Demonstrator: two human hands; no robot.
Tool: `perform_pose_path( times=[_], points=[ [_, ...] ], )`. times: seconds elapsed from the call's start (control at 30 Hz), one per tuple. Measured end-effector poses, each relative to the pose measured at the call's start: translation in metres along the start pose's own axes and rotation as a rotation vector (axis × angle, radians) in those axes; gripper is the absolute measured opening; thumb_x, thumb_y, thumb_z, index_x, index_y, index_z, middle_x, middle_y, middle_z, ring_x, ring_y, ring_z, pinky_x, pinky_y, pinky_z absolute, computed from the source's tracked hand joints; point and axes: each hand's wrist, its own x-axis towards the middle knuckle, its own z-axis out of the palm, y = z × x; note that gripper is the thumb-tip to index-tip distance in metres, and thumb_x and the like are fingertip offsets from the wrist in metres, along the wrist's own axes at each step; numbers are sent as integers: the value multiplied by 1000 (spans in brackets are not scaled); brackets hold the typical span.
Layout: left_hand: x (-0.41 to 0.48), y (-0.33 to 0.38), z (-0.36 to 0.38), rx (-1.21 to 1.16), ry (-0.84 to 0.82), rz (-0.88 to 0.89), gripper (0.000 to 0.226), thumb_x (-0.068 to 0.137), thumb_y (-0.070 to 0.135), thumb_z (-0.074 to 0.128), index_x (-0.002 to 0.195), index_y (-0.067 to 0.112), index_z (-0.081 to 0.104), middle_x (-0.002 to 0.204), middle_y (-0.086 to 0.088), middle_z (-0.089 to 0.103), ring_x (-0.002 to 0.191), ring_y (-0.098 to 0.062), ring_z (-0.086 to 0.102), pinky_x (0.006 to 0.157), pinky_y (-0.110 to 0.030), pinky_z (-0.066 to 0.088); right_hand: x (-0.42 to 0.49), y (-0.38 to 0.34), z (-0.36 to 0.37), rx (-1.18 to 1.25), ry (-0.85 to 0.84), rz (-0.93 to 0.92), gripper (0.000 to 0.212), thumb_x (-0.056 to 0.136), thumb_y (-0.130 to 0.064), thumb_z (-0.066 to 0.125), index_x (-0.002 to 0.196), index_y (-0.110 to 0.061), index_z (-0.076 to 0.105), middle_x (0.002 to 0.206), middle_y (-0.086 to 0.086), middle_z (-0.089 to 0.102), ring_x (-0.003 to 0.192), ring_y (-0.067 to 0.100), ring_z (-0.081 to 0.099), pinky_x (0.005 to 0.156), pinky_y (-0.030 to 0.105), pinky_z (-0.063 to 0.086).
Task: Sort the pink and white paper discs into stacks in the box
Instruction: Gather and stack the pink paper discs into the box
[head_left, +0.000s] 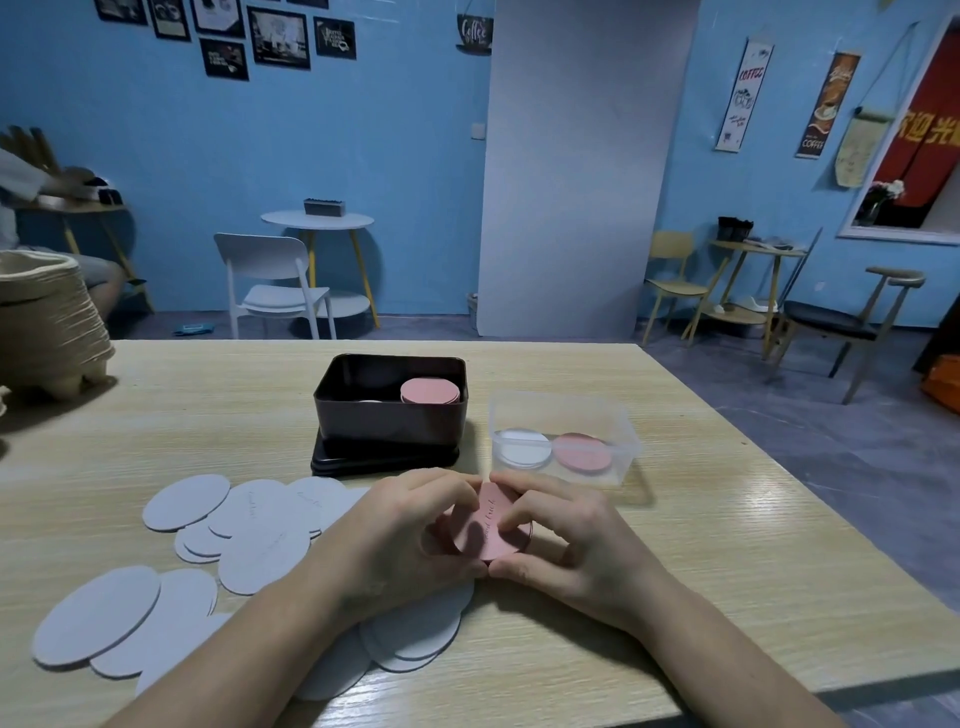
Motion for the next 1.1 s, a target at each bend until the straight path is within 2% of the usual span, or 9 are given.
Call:
perform_pose_path(
  times=[0.2, 0.3, 0.37, 0.43, 0.57, 0.7, 0.83, 0.9, 1.1],
  points=[
    [2, 2, 4, 46, -20, -15, 27, 81, 32, 81, 93, 22, 59, 108, 7, 72, 94, -16, 66, 72, -35, 56, 1, 0, -1, -100, -56, -16, 29, 88, -46, 81, 94, -22, 68, 138, -3, 64, 121, 9, 65, 93, 33, 55],
    [0, 1, 0, 28, -99, -97, 42, 75, 47, 82, 104, 31, 57, 111, 9, 68, 100, -15, 65, 76, -37, 57, 0, 1, -3, -113, -42, -6, 30, 85, -46, 81, 90, -19, 68, 132, -3, 66, 114, 11, 67, 88, 33, 56],
    [-2, 1, -4, 74, -93, -149, 47, 72, 56, 77, 109, 37, 55, 115, 17, 65, 109, -6, 61, 83, -33, 56, 0, 3, -6, -129, -7, 18, 30, 82, -45, 82, 89, -18, 69, 130, -3, 68, 113, 10, 67, 87, 32, 56],
    [-4, 0, -7, 144, -110, -181, 50, 74, 65, 71, 113, 38, 55, 113, 22, 60, 105, 0, 55, 84, -29, 54, -1, 5, -8, -145, 18, 43, 29, 80, -43, 82, 90, -20, 69, 128, -2, 69, 115, 9, 66, 89, 32, 55],
    [-3, -2, -7, 201, -170, -226, 58, 75, 76, 66, 118, 40, 52, 104, 20, 56, 100, -1, 50, 83, -28, 50, 0, 7, -6, -174, 12, 73, 33, 78, -41, 82, 100, -21, 70, 123, -3, 70, 118, 8, 65, 92, 32, 54],
    [-2, -3, -6, 188, -188, -231, 55, 75, 75, 67, 116, 40, 53, 101, 21, 55, 99, -1, 49, 82, -27, 49, -1, 7, -5, -176, 17, 86, 34, 76, -40, 83, 102, -22, 70, 123, -5, 70, 116, 9, 65, 91, 31, 53],
    [3, -1, -6, 200, -188, -161, 59, 79, 72, 68, 126, 36, 58, 118, 23, 63, 110, -2, 53, 92, -27, 48, -1, 7, -5, -177, 33, 117, 32, 77, -42, 79, 99, -20, 70, 123, -5, 70, 118, 8, 64, 92, 31, 53],
    [8, 1, -4, 209, -195, -142, 61, 79, 75, 67, 125, 36, 59, 115, 22, 65, 107, -5, 54, 92, -30, 49, -1, 7, -5, -169, 47, 130, 31, 77, -41, 79, 98, -20, 70, 122, -6, 70, 118, 7, 63, 92, 31, 53],
    [16, 4, 4, 160, -220, -178, 77, 75, 70, 75, 138, 43, 39, 122, 23, 65, 114, -4, 54, 94, -30, 50, 0, 7, -6, -188, 40, 127, 28, 77, -37, 80, 96, -21, 69, 118, -8, 69, 111, 10, 65, 90, 32, 53]
  ],
)
